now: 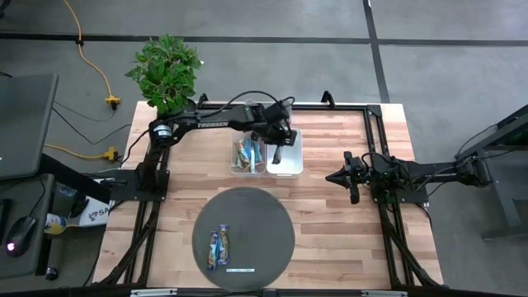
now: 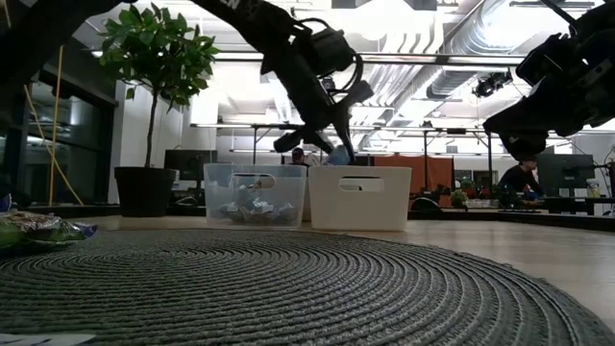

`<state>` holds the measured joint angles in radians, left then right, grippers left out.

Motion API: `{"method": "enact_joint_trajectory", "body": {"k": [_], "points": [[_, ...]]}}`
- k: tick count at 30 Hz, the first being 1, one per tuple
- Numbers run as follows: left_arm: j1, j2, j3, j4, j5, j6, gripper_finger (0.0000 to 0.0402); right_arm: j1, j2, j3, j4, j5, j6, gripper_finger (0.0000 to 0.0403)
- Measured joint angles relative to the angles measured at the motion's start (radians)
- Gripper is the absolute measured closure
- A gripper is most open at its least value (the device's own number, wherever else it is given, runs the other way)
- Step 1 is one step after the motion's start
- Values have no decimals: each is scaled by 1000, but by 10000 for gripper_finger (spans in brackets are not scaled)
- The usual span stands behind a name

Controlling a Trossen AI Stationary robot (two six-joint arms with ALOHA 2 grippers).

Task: Pick and place Granola Bars by type
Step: Put the blue granola bar into the white bin

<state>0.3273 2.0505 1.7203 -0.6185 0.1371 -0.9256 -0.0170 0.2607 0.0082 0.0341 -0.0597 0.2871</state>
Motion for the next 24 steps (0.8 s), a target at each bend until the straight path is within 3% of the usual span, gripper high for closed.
{"method": "enact_joint_trajectory", "body": {"k": [4, 11, 19, 24], "points": [[-7, 0, 0, -28, -105, -23, 328, 0, 1, 0, 0, 0, 0, 402], [-28, 14, 0, -67, -190, -54, 328, 0, 1, 0, 0, 0, 0, 402], [-41, 14, 0, -73, -226, -86, 328, 0, 1, 0, 0, 0, 0, 402], [-41, 14, 0, -73, -196, -77, 328, 0, 1, 0, 0, 0, 0, 402]]}}
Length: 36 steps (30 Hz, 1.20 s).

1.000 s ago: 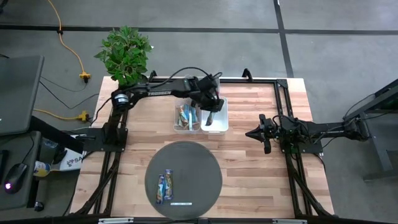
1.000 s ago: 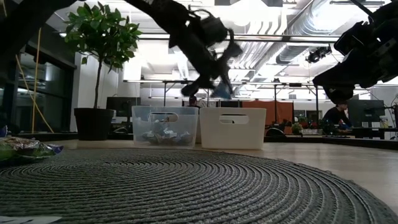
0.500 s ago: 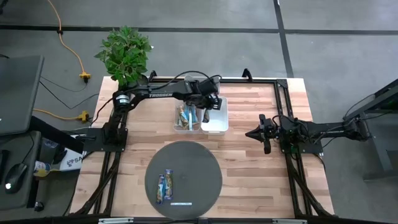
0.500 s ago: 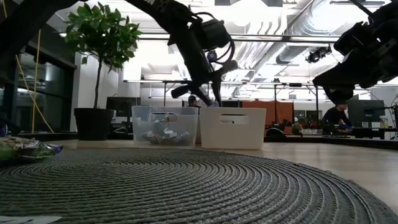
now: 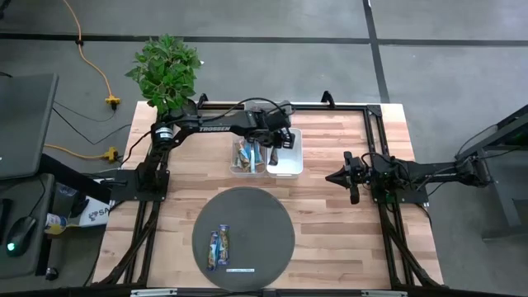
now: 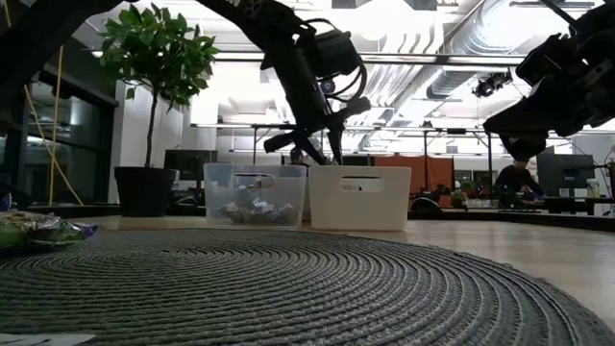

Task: Pick and place Granola Bars by type
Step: Put the blue granola bar into the white bin

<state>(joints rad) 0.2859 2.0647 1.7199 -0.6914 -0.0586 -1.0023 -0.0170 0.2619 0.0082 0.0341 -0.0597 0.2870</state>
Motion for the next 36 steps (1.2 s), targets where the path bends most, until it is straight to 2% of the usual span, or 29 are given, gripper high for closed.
{"method": "enact_joint_trajectory", "body": {"k": [5, 18, 25, 36], "points": [[0, 0, 0, 0, 16, 2, 316, 0, 0, 0, 0, 0, 0, 402], [0, -1, 0, 0, 31, 34, 238, 0, 0, 0, 0, 0, 0, 402], [-4, -13, 0, 45, 108, 149, 234, 0, 0, 0, 0, 0, 0, 402], [-92, -103, 82, -18, 69, 305, 234, 0, 2, 0, 0, 0, 0, 402]]}}
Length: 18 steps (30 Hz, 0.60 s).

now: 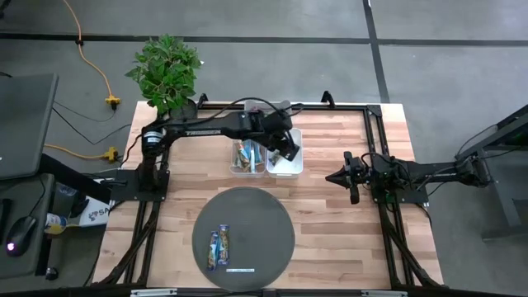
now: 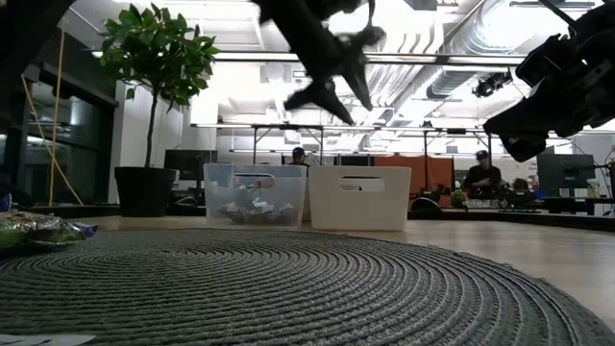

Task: Pick and place Granola Bars by type
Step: Put the blue granola bar into the white bin

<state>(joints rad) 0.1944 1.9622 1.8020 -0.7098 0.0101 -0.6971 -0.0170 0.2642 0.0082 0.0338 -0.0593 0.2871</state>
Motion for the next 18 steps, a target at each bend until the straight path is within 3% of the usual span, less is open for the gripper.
{"method": "enact_joint_trajectory", "body": {"k": [10, 18], "points": [[-89, -179, 17, -163, -117, 37, 234, 0, 13, 0, 3, -1, 0, 402], [-204, -290, 17, -394, -249, 11, 234, 0, 11, 0, 6, -1, 0, 402]]}}
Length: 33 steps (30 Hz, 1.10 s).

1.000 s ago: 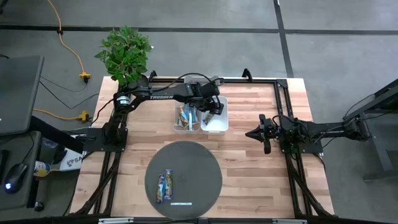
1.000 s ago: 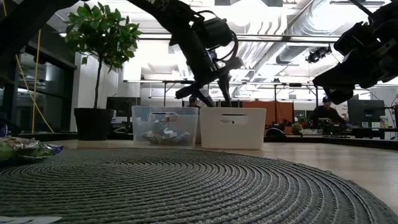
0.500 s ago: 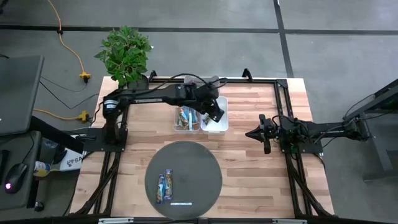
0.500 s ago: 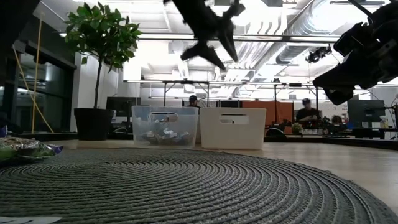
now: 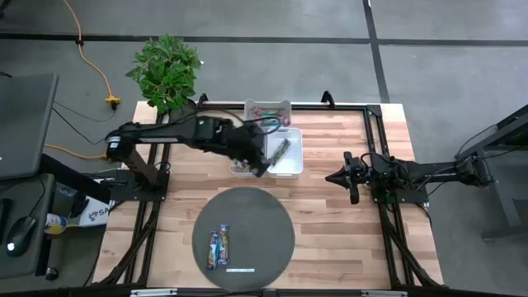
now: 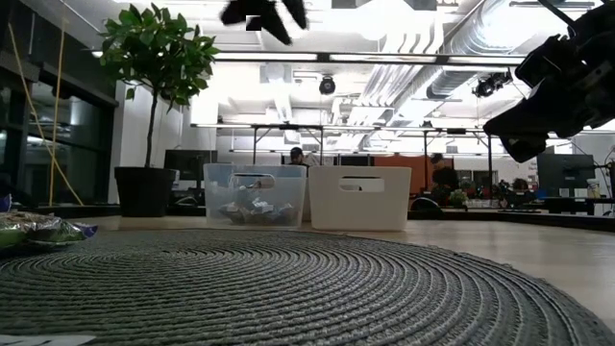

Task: Pick and place Granola Bars by type
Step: Put the blue granola bar into the white bin

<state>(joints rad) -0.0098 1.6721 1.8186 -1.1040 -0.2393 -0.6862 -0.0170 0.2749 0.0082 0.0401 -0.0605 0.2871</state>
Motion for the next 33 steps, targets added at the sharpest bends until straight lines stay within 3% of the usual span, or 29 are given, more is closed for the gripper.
{"method": "enact_joint_trajectory", "body": {"k": [13, 16, 23, 33], "points": [[-217, -122, -1, -446, -225, -366, 234, 0, -1, 0, 1, 0, 0, 402], [-272, -141, -21, -455, -246, -473, 234, 0, 0, 0, 1, 0, 0, 402], [-391, -184, -153, -468, -239, -758, 234, 0, 0, 0, 1, 0, 0, 402], [-552, -194, -386, -413, -76, -1216, 234, 0, 0, 0, 1, 0, 0, 402]]}}
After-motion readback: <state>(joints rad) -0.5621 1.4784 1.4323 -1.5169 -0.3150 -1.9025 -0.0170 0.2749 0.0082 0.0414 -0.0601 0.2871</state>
